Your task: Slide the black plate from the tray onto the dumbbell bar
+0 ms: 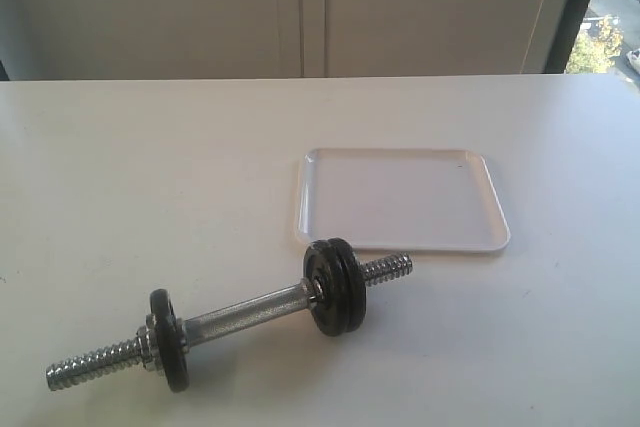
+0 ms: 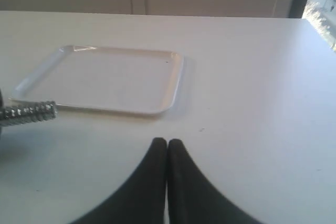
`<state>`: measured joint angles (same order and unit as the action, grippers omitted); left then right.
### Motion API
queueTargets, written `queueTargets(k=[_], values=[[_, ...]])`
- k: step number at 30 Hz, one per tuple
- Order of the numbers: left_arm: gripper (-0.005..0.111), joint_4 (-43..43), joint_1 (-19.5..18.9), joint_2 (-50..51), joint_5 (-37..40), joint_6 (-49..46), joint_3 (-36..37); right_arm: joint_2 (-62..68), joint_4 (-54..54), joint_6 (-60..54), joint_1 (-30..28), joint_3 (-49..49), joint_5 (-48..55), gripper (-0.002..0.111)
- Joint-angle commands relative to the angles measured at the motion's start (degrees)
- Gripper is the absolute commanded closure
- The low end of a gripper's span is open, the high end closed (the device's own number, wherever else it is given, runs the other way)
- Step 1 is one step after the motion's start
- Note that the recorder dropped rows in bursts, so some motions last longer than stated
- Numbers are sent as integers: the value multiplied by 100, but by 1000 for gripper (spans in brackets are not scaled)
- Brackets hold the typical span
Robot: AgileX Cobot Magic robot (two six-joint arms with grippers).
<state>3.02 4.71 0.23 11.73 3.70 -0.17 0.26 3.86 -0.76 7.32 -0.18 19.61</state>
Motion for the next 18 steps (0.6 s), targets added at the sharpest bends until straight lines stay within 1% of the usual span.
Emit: queueTargets(k=[1,4,10,18], values=[[107,-10,-1,-23,-14,34,17,-26,-583,13,4,18,-33,108],[107,-10,-1,-23,-14,34,17,-26,-584,13,-103,18,-47,108],[107,-10,-1,-23,-14,34,17,-26,-584,13,-628,18,-47,108],[107,-10,-1,-23,-14,34,17,-26,-584,13,-628,18,-47,108]])
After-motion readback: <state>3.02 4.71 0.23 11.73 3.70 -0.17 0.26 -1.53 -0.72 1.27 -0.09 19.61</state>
